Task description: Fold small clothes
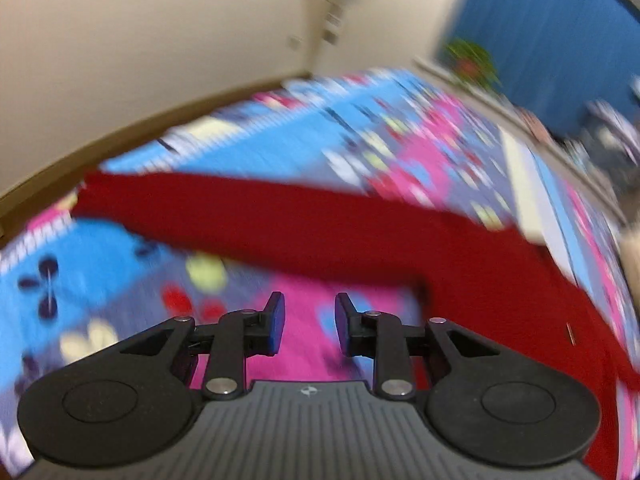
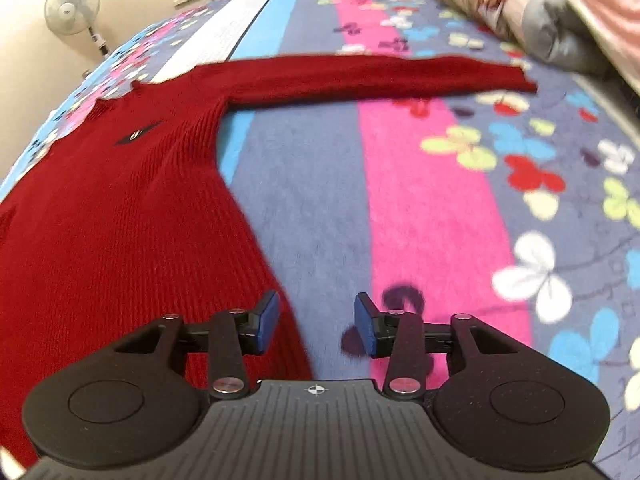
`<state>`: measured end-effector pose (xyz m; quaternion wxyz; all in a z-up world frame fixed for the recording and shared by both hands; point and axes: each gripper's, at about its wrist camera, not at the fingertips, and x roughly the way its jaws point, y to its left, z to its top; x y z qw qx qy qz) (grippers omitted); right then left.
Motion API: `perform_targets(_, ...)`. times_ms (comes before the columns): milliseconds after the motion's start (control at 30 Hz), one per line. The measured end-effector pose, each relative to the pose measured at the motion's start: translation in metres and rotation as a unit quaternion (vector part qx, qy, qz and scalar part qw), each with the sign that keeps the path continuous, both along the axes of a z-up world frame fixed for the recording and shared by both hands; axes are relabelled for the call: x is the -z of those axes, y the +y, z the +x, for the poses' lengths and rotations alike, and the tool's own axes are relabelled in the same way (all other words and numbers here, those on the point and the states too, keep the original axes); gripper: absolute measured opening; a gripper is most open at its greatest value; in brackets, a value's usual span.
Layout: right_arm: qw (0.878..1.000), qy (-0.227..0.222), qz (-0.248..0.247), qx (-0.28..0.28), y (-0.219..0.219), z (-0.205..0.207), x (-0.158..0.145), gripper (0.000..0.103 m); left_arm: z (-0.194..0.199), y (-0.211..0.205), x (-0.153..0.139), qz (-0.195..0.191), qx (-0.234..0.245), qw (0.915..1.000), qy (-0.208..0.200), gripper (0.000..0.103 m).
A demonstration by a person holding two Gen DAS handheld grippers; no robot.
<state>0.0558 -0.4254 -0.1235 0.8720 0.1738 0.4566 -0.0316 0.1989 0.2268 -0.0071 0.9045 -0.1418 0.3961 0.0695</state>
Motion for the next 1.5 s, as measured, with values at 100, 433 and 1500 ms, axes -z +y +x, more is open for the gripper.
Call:
perform_targets(100, 0.999, 0.013, 0.012, -0.039, 0.003, -0.008, 0.007, 0.046, -0.059, -0.033, 0.016, -0.012, 0.069, 0.9971, 0.031, 0.03)
perform_targets(433, 0.996, 0.016, 0.028, -0.079, -0.001, -0.031, 0.014, 0.048, -0.15, -0.082, 0.099, -0.007, 0.147, 0.9794, 0.138, 0.043)
perform_targets(1500, 0.996, 0.02, -0.081, -0.032, 0.016, -0.053, -0.026, 0.01, -0.184, -0.073, 0.04, 0.075, 0.134, 0.9876, 0.029, 0.027)
